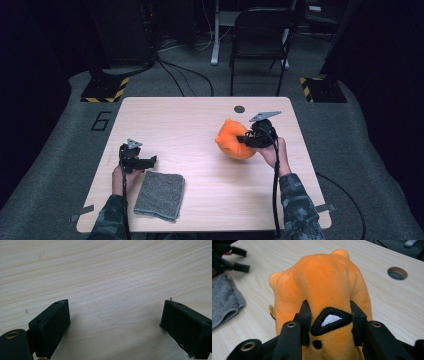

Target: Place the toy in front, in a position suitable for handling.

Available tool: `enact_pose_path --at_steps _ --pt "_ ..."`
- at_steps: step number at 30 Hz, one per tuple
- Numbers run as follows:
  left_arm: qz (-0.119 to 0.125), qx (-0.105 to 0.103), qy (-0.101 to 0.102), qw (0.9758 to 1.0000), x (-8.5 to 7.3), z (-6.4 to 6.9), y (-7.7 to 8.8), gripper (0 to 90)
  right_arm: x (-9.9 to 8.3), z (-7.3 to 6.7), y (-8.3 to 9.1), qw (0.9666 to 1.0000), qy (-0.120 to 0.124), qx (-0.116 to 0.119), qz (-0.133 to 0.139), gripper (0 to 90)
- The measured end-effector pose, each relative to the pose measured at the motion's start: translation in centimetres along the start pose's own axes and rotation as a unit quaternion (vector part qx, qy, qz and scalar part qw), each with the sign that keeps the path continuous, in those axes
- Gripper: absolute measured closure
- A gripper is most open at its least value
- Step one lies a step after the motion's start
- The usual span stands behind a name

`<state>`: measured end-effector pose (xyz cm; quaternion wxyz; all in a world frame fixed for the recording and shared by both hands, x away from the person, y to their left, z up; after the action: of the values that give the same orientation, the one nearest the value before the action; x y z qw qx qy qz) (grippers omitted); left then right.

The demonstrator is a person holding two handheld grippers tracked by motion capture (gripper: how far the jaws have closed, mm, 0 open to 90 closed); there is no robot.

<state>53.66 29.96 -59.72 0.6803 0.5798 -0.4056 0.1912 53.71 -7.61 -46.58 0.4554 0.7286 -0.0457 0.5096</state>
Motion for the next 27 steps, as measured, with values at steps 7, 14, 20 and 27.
enact_pose_path --at_steps 7,14,20,27 --pt "0.000 0.001 -0.001 1.0000 0.0 0.0 0.0 8.3 -0.2 -0.4 0.0 0.9992 0.035 0.018 -0.007 62.8" --pt "0.000 0.000 -0.001 1.0000 0.0 0.0 0.0 8.3 -0.8 -0.6 -0.5 0.9964 0.071 0.040 -0.022 62.5" --pt "-0.001 0.000 0.000 1.0000 0.0 0.0 0.0 8.3 -1.3 -0.7 -1.1 0.9936 0.094 0.054 -0.030 62.4" --pt "-0.001 0.000 0.000 1.0000 0.0 0.0 0.0 8.3 -1.7 -0.9 -1.3 0.9881 0.124 0.085 -0.036 62.3"
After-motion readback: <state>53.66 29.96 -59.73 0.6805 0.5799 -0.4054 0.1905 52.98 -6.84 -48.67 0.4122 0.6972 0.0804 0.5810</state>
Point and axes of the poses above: each handheld gripper's, and its own axes: y roughly backward along the jaws, x roughly out of its top, z roughly to its right, the point moved 10 cm from there along -y, roughly forward along the jaws, and after that the axes turned 3 degrees about z, right-handed, at the moved point
